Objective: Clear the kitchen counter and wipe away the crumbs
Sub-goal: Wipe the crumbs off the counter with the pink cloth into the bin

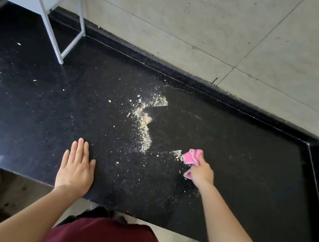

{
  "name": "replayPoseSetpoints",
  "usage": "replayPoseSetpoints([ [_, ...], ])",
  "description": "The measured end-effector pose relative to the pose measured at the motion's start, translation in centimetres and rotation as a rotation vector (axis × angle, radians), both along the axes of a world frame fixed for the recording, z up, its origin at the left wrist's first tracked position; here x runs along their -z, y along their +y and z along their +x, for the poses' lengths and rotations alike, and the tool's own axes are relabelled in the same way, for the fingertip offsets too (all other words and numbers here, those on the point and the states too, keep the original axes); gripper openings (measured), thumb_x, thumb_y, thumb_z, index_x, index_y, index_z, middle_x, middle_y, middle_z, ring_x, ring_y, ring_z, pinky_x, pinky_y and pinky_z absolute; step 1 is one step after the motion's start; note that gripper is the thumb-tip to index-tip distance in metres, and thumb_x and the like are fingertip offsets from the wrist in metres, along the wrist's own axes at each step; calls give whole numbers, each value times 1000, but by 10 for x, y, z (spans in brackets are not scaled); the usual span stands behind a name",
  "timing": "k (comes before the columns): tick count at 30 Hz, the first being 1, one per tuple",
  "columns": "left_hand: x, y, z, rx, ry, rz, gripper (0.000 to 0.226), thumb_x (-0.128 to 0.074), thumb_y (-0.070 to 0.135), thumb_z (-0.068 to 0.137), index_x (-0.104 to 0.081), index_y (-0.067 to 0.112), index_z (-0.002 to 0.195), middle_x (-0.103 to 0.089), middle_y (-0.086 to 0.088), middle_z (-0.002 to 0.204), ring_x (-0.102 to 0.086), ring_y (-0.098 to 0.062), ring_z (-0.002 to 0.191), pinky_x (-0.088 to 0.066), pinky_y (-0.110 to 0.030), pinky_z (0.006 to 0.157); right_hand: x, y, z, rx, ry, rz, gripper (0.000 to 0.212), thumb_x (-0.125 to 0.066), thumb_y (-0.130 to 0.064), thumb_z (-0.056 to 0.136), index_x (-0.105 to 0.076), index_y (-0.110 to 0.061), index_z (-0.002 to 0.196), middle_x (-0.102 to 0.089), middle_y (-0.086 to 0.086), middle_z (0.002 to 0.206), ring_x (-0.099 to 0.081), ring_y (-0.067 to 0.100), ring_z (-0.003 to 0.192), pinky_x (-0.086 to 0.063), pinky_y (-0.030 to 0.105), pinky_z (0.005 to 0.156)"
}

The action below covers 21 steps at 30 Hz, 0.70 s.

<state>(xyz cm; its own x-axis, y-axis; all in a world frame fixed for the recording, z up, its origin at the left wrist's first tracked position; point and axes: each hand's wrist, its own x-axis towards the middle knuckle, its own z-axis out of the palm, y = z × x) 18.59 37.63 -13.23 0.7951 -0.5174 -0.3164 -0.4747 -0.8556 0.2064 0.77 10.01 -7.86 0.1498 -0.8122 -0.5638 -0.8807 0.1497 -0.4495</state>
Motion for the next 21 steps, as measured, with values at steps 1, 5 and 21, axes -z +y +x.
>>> replayPoseSetpoints([
  [1,-1,-1,-1,2,0,10,60,-6,36,98,14,6,146,17,-8,157,16,-21,144,8,-36,117,2,12,13,-49,-14,4,74,-32,3,86,-27,-41,145,-60,0,94,-67,13,60,-52,25,64],
  [5,-8,-2,-3,13,17,54,59,-5,35,98,15,6,146,19,-9,156,17,-22,144,7,-37,118,4,52,56,-241,-162,178,69,-39,1,93,-27,-44,143,-54,-4,100,-69,17,68,-56,22,57],
  [21,-17,-7,-3,-4,61,110,58,-7,32,100,17,5,145,22,-10,155,18,-24,144,6,-36,118,-24,-28,-138,250,84,37,72,-51,15,77,-50,-26,136,-58,7,79,-48,13,50,-41,19,47],
])
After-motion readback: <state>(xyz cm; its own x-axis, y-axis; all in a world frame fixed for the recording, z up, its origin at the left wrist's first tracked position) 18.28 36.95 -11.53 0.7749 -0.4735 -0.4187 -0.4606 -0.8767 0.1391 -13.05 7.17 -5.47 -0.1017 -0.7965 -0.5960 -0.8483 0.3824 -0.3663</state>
